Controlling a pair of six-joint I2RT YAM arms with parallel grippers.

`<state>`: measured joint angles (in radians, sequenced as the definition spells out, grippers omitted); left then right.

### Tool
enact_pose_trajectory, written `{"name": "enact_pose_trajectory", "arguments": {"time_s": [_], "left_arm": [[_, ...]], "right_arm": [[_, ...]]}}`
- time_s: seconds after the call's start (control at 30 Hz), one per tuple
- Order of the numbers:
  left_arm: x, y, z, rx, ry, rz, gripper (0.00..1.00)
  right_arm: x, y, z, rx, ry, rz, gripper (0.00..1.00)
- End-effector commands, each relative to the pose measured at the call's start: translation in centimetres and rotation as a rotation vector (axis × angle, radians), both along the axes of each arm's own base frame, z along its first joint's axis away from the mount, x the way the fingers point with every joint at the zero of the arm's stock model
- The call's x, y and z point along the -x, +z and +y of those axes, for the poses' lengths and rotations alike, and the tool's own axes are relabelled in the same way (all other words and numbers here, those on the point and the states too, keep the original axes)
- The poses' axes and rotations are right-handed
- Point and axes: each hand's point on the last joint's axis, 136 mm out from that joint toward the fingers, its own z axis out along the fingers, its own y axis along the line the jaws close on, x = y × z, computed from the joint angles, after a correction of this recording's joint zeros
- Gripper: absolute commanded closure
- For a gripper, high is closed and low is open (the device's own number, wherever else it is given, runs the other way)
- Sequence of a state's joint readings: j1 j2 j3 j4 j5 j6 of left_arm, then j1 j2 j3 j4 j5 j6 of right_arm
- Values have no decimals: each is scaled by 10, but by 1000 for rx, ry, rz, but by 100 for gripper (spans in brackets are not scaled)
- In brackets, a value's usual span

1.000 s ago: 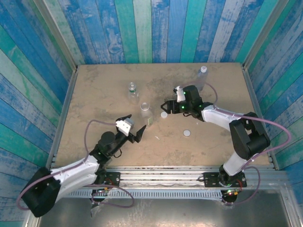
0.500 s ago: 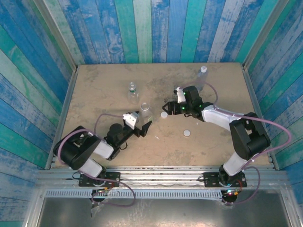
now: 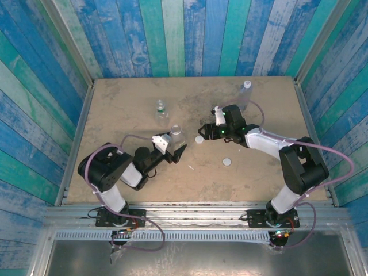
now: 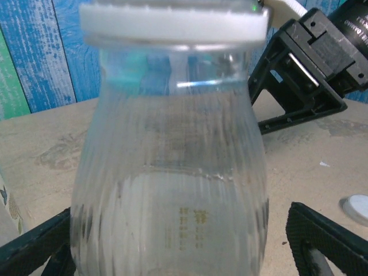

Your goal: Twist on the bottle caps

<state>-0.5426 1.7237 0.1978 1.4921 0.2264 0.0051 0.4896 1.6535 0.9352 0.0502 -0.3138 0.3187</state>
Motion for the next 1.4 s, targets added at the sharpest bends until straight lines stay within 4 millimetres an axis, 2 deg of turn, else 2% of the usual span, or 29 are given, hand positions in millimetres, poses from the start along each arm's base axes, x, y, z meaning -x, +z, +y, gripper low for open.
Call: {"name": "enact_pose_trajectory", "arguments": {"time_s": [0.0, 0.27, 0.37, 0.5, 0.6, 0.83, 1.13, 1.2, 1.37], "left_arm": [[-3, 5, -7, 3, -38, -55, 12], [-4, -2, -11, -14, -65, -53, 25], [-4, -1, -10, -11, -58, -55, 35], [-4, -2, -10, -9, -63, -48, 38], [-3, -3, -10, -8, -63, -46, 38], [-3, -5, -9, -13, -61, -40, 38], [-3, -7, -13, -20, -83, -34, 37], [-3, -9, -14, -25, -84, -30, 36], [-3, -9, -15, -27, -96, -32, 35]], "right_arm": [[-1, 10, 1, 9, 10, -27, 18], [-3, 6, 5, 35, 16, -21, 18], [-4, -3, 9, 84, 20, -33, 19], [-3, -13, 19, 163, 37, -47, 19], [3, -21, 30, 253, 66, -73, 19], [9, -45, 33, 403, 91, -71, 22], [1, -64, 27, 437, 41, -12, 31], [1, -67, 27, 441, 45, -5, 37], [0, -73, 25, 457, 44, 5, 40]]}}
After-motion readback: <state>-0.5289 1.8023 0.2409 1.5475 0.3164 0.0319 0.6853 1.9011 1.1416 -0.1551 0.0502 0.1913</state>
